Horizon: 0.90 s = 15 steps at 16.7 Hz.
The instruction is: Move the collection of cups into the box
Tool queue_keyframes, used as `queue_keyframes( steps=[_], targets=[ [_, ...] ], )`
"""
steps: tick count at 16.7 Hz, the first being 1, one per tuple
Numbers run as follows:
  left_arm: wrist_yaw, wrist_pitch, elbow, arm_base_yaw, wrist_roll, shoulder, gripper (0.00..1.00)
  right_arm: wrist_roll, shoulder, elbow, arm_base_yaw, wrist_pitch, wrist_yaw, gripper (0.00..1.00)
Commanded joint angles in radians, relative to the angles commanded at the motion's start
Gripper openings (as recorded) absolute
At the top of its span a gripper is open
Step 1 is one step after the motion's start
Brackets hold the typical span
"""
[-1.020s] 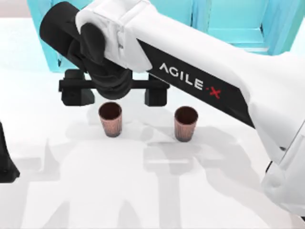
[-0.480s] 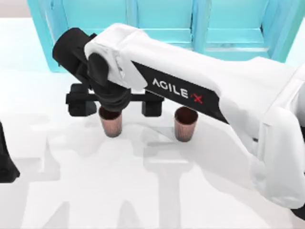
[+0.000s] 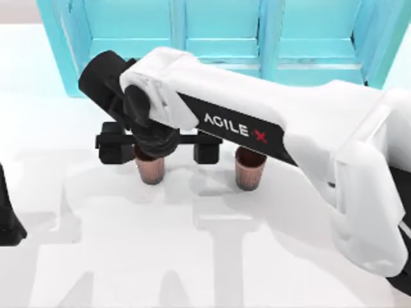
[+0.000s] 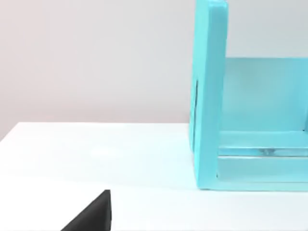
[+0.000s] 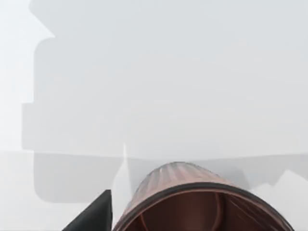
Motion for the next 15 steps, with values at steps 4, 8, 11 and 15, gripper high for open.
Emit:
queue_keyframes(
  steps=[4,8,11,15],
  targets=[
    [0.000,0.000,0.000,0.000,0.000,0.000,1.00,0.000,0.000,0.000,0.000,0.000,0.000,0.62],
    [0.000,0.000,0.000,0.000,0.000,0.000,1.00,0.000,0.000,0.000,0.000,0.000,0.000,0.32],
    [0.000,0.000,0.000,0.000,0.000,0.000,1.00,0.000,0.000,0.000,0.000,0.000,0.000,0.10],
    [0.000,0.000,0.000,0.000,0.000,0.000,1.00,0.000,0.000,0.000,0.000,0.000,0.000,0.00]
  ],
)
